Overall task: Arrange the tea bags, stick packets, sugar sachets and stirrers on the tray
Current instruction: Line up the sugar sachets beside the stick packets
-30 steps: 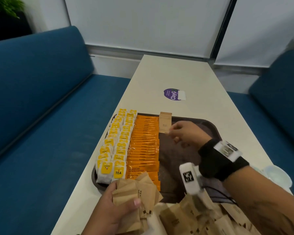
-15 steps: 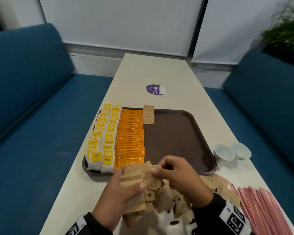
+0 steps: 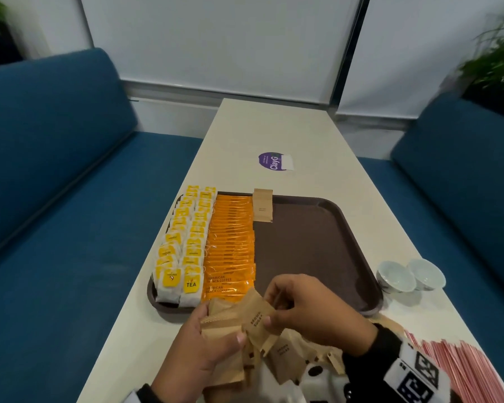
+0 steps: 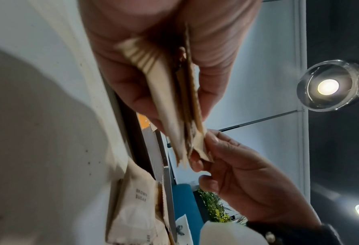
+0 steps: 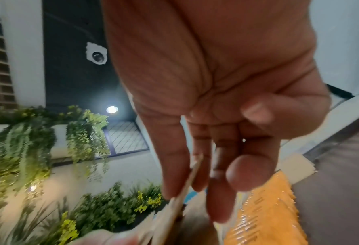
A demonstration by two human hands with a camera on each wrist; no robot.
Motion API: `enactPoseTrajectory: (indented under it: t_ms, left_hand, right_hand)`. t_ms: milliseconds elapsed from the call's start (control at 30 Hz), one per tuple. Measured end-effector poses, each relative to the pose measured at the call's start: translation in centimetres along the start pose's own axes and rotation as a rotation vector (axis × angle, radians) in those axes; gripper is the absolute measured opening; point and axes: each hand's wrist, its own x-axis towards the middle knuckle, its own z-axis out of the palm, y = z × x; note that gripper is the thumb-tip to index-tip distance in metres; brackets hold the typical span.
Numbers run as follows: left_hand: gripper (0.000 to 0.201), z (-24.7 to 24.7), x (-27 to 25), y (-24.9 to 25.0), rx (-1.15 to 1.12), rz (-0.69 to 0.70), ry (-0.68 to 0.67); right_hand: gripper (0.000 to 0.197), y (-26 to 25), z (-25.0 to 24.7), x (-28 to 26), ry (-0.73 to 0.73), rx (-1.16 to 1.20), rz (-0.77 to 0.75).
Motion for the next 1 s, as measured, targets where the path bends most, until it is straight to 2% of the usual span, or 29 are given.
enactPoseTrajectory:
  t_ms: [67, 133, 200, 300, 333, 400, 467, 533, 733, 1000]
  left_hand:
    - [0.081, -0.1, 0.2, 0.4, 0.034, 0.008, 0.017]
    - [0.078, -0.3, 0.6, 0.7, 0.045, -0.008, 0.027]
    - [0.083, -0.8, 1.2, 0.6, 0.045, -0.035, 0.052]
    - [0.112, -1.3, 2.0, -0.1, 0.047, -0.049, 0.060]
    - [0.116, -1.4, 2.1, -0.3, 0.039, -0.058, 0.064]
    - [0.109, -1.4, 2.4, -0.4, 0.007, -0.073, 0.052]
    - [0.091, -1.2, 2.6, -0.1, 0.002, -0.083, 0.047]
    - [0.082, -1.5, 2.8, -0.1, 0.009, -0.086, 0.052]
    - [0.085, -2.1, 2.8, -0.6, 0.036, -0.105, 0.106]
    - [0.084, -2.1, 2.6, -0.6, 0.053, -0.134, 0.090]
  right_hand:
    - [0.006, -0.6, -1.0, 0.8, -0.064, 0.015, -0.006]
    - [0.008, -0.8, -2.7, 2.4, -0.088, 0.040, 0.005]
    - [0.008, -0.2, -4.9, 4.8, 0.001, 0.109, 0.050]
    - [0.011, 1.7, -7.4, 9.7, 0.214, 0.268, 0.166]
    - [0.011, 2.2, -7.9, 11.3, 0.253, 0.303, 0.214]
    - [0.012, 3.2, -8.4, 14.7, 0.264, 0.311, 0.305]
    - [0.018, 4.1, -8.6, 17.6, 0.234, 0.241, 0.391]
    - [0.024, 5.0, -8.6, 20.0, 0.211, 0.196, 0.451]
    - [0.016, 6.1, -7.9, 24.0, 0.218, 0.141, 0.508]
    - [0.030, 6.4, -7.3, 25.3, 0.257, 0.041, 0.535]
